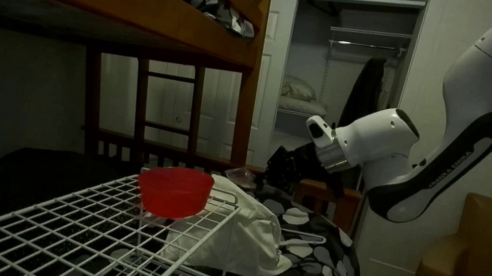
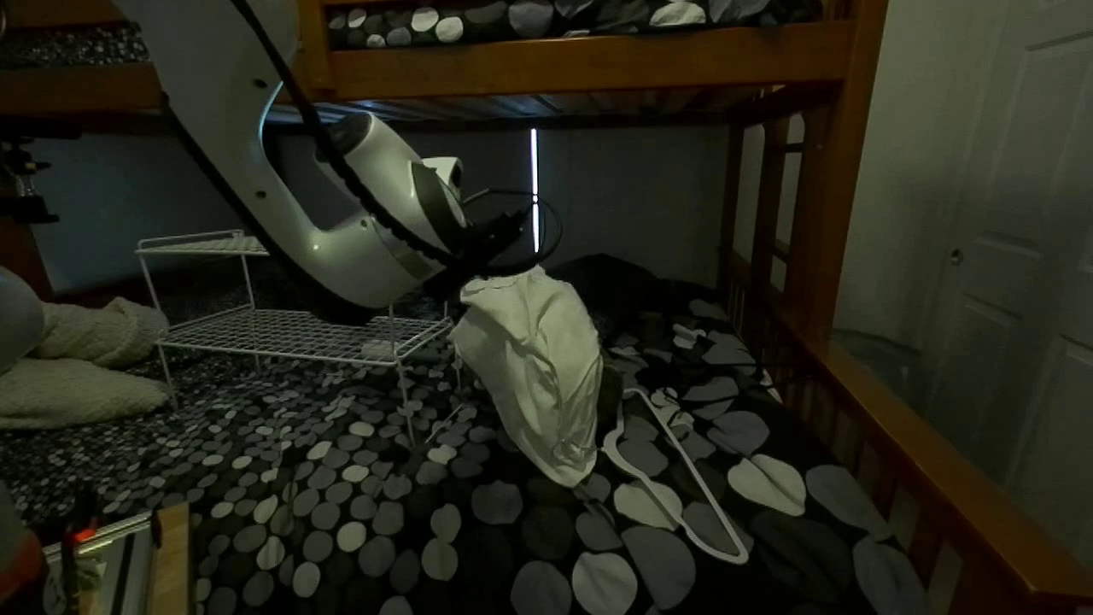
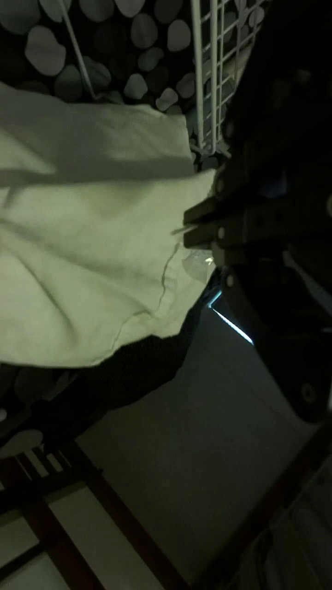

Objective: Move the package from the bed to the orange bowl

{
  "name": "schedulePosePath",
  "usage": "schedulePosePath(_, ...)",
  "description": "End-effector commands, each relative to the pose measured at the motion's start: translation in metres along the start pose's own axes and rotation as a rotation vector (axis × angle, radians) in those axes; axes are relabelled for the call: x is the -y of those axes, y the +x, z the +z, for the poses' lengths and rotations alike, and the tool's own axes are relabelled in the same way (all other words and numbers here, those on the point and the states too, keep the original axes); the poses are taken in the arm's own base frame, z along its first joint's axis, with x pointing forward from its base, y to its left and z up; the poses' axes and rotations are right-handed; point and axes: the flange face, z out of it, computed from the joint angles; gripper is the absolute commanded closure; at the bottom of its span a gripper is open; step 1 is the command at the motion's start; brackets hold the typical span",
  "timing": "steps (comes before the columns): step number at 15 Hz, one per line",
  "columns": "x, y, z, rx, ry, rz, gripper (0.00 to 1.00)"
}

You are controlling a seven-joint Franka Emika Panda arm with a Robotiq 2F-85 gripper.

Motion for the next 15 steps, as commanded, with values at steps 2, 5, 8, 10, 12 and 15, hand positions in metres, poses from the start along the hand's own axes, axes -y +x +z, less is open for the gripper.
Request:
schedulePosePath(2,-0.054,0.011,-0.050,0.001,-0.072,-0.098,0.99)
schedulePosePath(5,-0.086,0.028,-0.071,-0.034,-0.090,-0.119,0.99)
schedulePosePath(8,-0.100,0.045,-0.086,-0.079,-0.076,-0.130,0.99)
schedulePosePath(10,-0.098,0.060,-0.093,-0.106,-0.047,-0.156,0.99)
schedulePosePath(12,-0.102,0.053,-0.086,-0.100,-0.077,-0.140,0.96)
schedulePosePath(15,-0.094,0.064,-0.073,-0.048,-0.076,-0.147,0.99)
